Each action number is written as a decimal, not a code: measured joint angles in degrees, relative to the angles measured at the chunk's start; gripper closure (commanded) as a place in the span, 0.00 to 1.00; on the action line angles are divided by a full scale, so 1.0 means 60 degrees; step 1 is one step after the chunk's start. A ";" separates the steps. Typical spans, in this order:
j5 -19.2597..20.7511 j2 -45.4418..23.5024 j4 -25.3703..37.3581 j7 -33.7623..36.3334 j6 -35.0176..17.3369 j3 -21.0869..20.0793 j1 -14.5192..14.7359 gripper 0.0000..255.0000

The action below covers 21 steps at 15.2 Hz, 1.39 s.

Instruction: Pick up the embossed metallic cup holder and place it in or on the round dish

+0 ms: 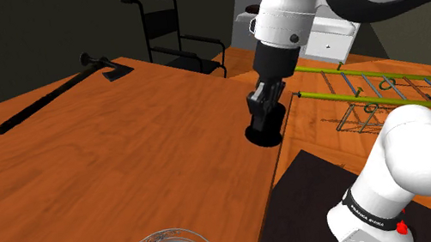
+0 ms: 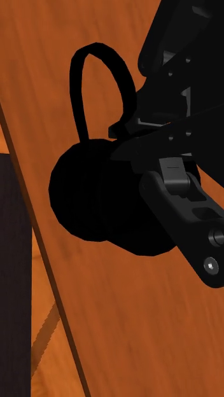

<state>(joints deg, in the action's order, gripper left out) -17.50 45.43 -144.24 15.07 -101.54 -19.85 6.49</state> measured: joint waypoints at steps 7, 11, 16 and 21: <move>0.0173 -0.0074 0.0911 0.0088 0.0832 0.0172 -0.0074 1.00; 0.0103 -0.0218 0.1374 0.0366 0.1099 -0.0005 -0.0039 1.00; -0.0290 -0.0991 0.2324 0.1474 0.1022 -0.1054 0.0070 1.00; -0.0490 -0.2023 0.3412 0.2724 0.0762 -0.2301 0.0026 1.00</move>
<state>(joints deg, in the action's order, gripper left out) -20.44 33.29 -123.76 31.42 -96.97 -33.65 6.65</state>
